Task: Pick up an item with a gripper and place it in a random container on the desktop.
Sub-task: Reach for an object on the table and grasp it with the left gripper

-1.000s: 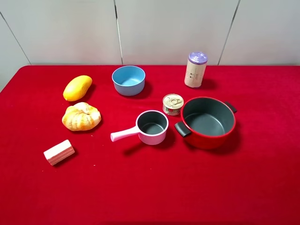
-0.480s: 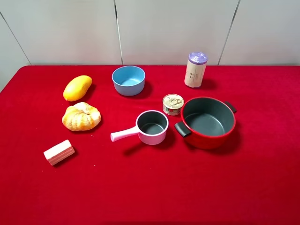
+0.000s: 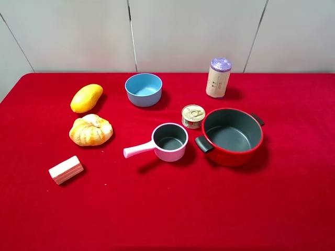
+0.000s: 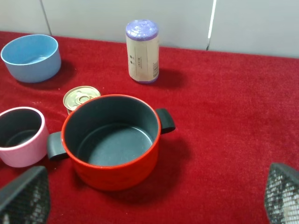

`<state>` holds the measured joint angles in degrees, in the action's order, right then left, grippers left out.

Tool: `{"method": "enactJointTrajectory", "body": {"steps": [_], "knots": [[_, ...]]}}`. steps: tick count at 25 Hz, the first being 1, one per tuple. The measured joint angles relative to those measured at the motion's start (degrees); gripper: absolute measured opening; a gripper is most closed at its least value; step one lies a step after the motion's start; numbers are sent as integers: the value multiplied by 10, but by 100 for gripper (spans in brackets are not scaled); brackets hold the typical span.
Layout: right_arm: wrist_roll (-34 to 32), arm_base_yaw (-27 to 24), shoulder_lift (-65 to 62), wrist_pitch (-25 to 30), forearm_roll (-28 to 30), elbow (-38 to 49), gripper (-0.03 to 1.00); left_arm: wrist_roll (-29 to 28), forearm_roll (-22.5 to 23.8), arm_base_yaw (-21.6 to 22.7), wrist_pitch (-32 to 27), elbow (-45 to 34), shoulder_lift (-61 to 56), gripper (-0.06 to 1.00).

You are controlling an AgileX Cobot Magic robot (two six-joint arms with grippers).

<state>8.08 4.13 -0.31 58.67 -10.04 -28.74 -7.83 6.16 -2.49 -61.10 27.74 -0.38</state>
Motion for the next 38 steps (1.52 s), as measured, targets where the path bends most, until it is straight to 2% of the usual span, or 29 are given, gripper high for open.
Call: {"method": "enactJointTrajectory", "body": {"steps": [24,28,31,38], "knots": [[0,0,0,0,0,0,69,0,0,0,0,0,0,98],[0,0,0,0,0,0,69,0,0,0,2,0,32,98],[0,0,0,0,0,0,69,0,0,0,15,8,74,98],[0,0,0,0,0,0,69,0,0,0,88,14,181,98]]}}
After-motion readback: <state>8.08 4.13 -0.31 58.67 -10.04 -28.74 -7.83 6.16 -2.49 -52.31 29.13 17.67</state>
